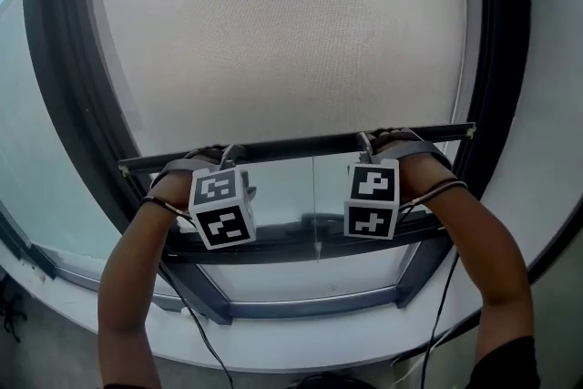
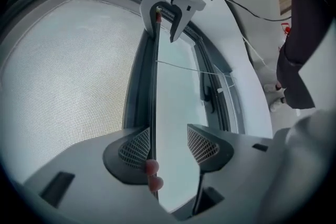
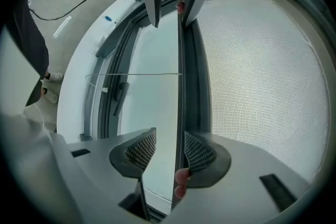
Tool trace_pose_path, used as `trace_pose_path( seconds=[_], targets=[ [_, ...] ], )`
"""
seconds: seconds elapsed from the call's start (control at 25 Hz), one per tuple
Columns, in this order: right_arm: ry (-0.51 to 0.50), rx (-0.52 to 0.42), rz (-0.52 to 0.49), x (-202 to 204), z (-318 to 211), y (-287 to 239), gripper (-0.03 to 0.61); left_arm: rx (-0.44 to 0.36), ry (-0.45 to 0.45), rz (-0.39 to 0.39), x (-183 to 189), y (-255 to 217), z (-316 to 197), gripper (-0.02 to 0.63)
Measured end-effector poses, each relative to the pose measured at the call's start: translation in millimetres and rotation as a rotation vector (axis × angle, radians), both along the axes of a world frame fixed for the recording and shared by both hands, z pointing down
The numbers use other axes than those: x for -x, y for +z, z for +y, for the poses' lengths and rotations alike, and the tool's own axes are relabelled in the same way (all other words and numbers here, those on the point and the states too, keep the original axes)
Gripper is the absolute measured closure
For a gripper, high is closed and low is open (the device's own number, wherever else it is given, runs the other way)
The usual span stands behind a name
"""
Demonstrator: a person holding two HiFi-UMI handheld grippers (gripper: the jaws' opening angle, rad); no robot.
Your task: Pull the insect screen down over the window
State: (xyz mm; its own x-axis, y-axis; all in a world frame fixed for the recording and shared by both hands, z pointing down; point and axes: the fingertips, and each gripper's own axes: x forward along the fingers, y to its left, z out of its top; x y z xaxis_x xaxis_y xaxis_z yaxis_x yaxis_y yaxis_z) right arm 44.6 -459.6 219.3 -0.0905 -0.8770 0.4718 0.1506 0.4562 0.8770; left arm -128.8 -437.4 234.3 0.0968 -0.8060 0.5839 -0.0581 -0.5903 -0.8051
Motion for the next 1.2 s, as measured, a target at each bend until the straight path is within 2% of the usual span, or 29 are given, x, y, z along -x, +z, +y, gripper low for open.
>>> trace_pose_path(
  seconds=[0.12,0.32,0.48,0.76,0.88,0.96,1.04,1.2],
  targets=[
    [0.007,0.028,0.024,-1.1,-0.3,-19.1,0.411,0.027,-0.003,0.01,-1.1,-17.2,-0.8,0.39],
    [-0.011,0.11,0.01,-3.7,5.3,19.1,0.411,0.102,-0.002,0.011,-5.3,21.6,5.1,0.39],
    [-0.009,0.08,0.0,-4.1,5.3,23.0,0.411,0.098,-0.004,0.038,-5.2,25.7,6.4,0.39],
    [-0.015,0.068,-0.031,-1.5,5.4,26.1,0.411,0.086,-0.021,0.029,-3.5,29.0,5.5,0.39],
    [-0.019,0.045,-0.017,-1.2,5.0,27.4,0.411,0.063,-0.034,0.048,-3.1,29.8,4.9,0.39],
    [-0.017,0.061,-0.003,-0.8,6.3,28.3,0.411,0.056,-0.044,0.051,-2.5,31.4,4.9,0.39],
    [-0.013,0.103,0.006,-0.3,8.8,28.9,0.411,0.08,-0.051,0.042,-1.7,33.4,5.8,0.39],
    [-0.008,0.177,0.02,-0.6,13.4,33.6,0.411,0.182,-0.044,0.05,-3.1,39.5,10.0,0.39]
  ],
)
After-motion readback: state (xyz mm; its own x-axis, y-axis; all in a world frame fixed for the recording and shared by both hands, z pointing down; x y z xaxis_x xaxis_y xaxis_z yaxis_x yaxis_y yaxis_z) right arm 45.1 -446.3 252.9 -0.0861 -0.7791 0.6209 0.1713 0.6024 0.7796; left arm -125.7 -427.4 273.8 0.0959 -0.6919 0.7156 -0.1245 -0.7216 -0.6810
